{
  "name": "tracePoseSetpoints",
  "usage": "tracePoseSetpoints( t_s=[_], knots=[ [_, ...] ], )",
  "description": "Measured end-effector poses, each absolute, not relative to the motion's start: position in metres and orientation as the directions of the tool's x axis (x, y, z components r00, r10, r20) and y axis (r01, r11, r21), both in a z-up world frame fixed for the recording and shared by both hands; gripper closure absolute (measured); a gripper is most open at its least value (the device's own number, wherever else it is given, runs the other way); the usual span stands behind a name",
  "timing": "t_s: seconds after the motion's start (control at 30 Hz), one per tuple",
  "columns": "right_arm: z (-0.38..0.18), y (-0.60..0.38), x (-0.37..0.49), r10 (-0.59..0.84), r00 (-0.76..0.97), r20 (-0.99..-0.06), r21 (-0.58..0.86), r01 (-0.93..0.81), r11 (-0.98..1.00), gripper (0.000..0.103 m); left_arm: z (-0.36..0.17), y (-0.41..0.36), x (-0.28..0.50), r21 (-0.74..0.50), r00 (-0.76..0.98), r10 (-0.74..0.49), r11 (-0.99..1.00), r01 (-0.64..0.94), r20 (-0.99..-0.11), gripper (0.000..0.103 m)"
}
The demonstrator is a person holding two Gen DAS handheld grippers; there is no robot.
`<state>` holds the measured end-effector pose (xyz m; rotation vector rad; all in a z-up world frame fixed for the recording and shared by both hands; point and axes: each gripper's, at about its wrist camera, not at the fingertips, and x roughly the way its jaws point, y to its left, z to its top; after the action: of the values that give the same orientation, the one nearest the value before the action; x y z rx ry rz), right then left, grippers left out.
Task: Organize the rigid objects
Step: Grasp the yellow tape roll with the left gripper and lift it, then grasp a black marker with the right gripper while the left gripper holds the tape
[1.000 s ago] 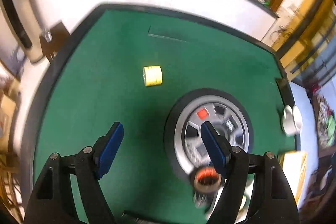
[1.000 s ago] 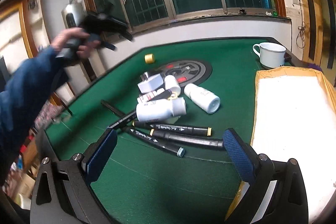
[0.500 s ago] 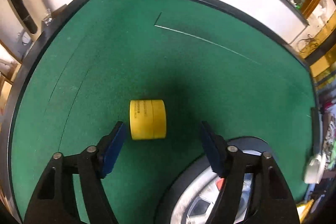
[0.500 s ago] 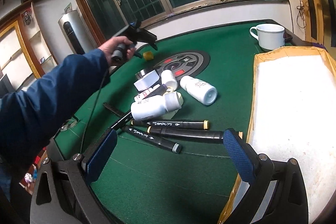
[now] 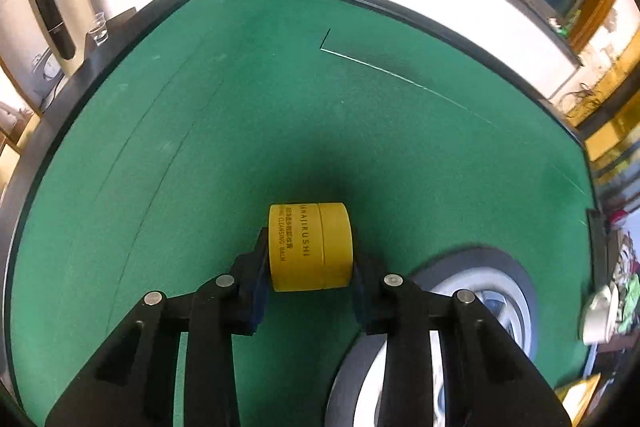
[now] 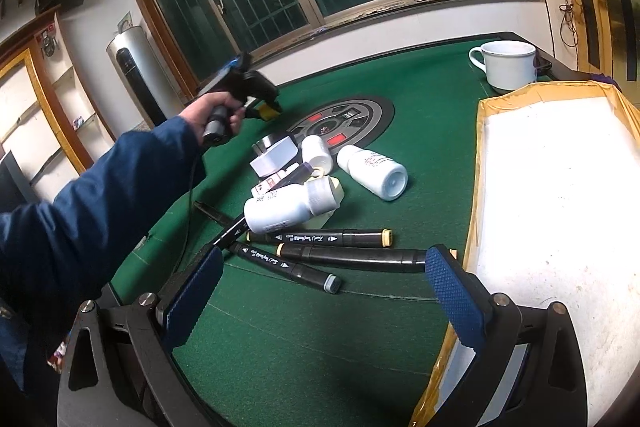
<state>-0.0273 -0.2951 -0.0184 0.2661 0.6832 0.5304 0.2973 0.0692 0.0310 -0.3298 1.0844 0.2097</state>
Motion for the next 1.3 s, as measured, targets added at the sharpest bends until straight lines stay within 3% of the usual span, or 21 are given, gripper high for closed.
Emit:
tracePoseSetpoints(
  t_s=[0.3,0.37,0.43,0.5,0.93,1.17,1.3],
  knots=[
    [-0.019,-0.273,-0.031,0.558,0.601,-0.573,0.333,-0.451,0.828,0.005,0.093,0.056,0.200,-0.215,0.575,-0.088,0.964,-0.156,-0.813,0.071],
    [-0.020,-0.261,-0.033,0.571,0.562,-0.599,0.304,-0.501,0.811,0.024,0.106,0.049,0.173,-0.220,0.602,-0.113,0.970,-0.107,-0.790,0.071],
    [-0.022,-0.249,-0.034,0.567,0.525,-0.635,0.260,-0.546,0.796,0.052,0.113,0.041,0.142,-0.241,0.616,-0.156,0.969,-0.056,-0.772,0.071],
    [-0.022,-0.238,-0.033,0.560,0.490,-0.668,0.233,-0.577,0.783,0.059,0.115,0.036,0.118,-0.248,0.624,-0.181,0.969,-0.020,-0.760,0.071],
    [-0.038,-0.237,0.012,0.486,0.404,-0.775,0.234,-0.532,0.814,0.059,0.080,0.020,0.020,-0.284,0.595,-0.263,0.957,0.061,-0.760,0.071],
    [-0.035,-0.198,-0.017,0.512,0.322,-0.796,0.209,-0.648,0.732,0.060,0.052,0.019,-0.004,-0.271,0.579,-0.243,0.962,0.038,-0.778,0.071],
    [-0.025,-0.186,-0.011,0.483,0.362,-0.798,0.156,-0.649,0.744,0.060,0.047,0.020,-0.009,-0.280,0.580,-0.247,0.959,0.033,-0.777,0.071]
  ],
)
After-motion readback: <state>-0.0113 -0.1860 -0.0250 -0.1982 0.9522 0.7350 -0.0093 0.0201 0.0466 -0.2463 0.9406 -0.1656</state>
